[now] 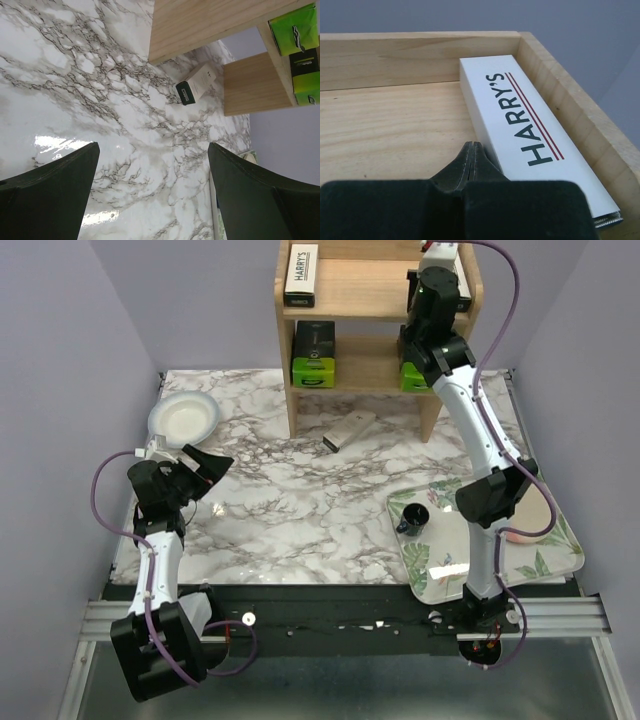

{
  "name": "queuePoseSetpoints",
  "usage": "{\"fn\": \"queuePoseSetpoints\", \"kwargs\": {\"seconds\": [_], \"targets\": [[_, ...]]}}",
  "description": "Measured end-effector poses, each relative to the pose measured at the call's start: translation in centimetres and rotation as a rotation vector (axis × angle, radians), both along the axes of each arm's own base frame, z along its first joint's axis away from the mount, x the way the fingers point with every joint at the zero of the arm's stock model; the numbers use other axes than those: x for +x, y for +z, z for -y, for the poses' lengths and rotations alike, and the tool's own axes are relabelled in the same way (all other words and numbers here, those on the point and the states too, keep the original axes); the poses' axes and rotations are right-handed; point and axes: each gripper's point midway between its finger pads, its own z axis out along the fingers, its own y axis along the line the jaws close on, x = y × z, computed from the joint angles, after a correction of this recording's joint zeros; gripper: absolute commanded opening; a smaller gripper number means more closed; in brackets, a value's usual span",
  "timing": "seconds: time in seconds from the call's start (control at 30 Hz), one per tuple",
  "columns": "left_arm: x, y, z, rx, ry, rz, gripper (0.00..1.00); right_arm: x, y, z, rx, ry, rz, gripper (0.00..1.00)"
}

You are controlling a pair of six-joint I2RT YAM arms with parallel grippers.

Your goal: Place and organize the shaving razors onto the shelf

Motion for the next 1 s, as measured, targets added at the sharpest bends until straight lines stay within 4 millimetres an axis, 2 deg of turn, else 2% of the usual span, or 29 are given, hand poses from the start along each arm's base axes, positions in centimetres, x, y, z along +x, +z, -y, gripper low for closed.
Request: {"fn": "queuePoseSetpoints", "kwargs": {"seconds": [0.23, 0.37, 0.4, 0.43, 0.47, 0.57, 0.63, 0.73, 0.77, 0.83, 0.87, 0.9, 0.93, 0.97, 1.0], "targets": [[-0.1, 0.3, -0.3, 0.003, 0.011, 0.009, 0.99, 0.0, 0.2, 1.2, -0.016, -0.051, 0.007, 0.01], [-0.3, 0.3, -0.5, 0.002, 0.019, 0.007, 0.99, 0.2, 0.1, 0.7, -0.021, -0.023, 0.004, 0.01], [-0.3, 0.3, -0.5, 0.002, 0.022, 0.005, 0.99, 0.3, 0.1, 0.3, -0.023, 0.005, 0.003, 0.04], [-0.4, 0.3, -0.6, 0.002, 0.024, 0.004, 0.99, 0.5, -0.1, -0.3, -0.029, 0.043, -0.004, 0.09], [-0.4, 0.4, -0.6, 0.002, 0.026, 0.003, 0.99, 0.6, -0.1, -0.8, -0.030, 0.074, -0.005, 0.27], [-0.6, 0.6, -0.7, 0.004, 0.032, 0.010, 0.99, 0.5, -0.2, -3.3, -0.035, 0.226, -0.025, 0.54], [-0.6, 0.8, -0.8, 0.008, 0.034, 0.017, 0.99, -0.4, -0.3, -5.4, -0.038, 0.338, -0.049, 0.60], [-0.7, 1.0, -0.8, 0.011, 0.034, 0.024, 0.99, -3.4, 0.4, -8.2, -0.034, 0.500, -0.081, 0.66], [-0.7, 0.9, -0.8, 0.011, 0.033, 0.023, 0.99, -5.1, 0.8, -9.1, -0.027, 0.559, -0.090, 0.67], [-0.7, 0.7, -0.7, 0.011, 0.033, 0.020, 0.98, -8.1, 1.2, -10.2, -0.018, 0.641, -0.096, 0.68], [-0.8, 0.4, -0.6, 0.011, 0.027, 0.014, 0.98, -8.7, 1.2, -10.7, -0.019, 0.670, -0.097, 0.69], [-0.8, 0.2, -0.4, 0.010, 0.023, 0.009, 0.98, -12.2, 1.0, -11.2, -0.026, 0.724, -0.105, 0.69], [-0.8, 0.0, -0.2, 0.020, 0.013, 0.006, 0.98, -13.4, 0.0, -11.6, -0.034, 0.758, -0.096, 0.70], [-0.9, -0.2, 0.5, 0.023, -0.010, 0.003, 0.98, -16.7, -1.4, -11.7, -0.058, 0.808, -0.098, 0.71], [-0.9, -0.3, 1.0, 0.031, -0.033, 0.004, 0.98, -18.5, -2.9, -11.7, -0.074, 0.838, -0.113, 0.71]]}}
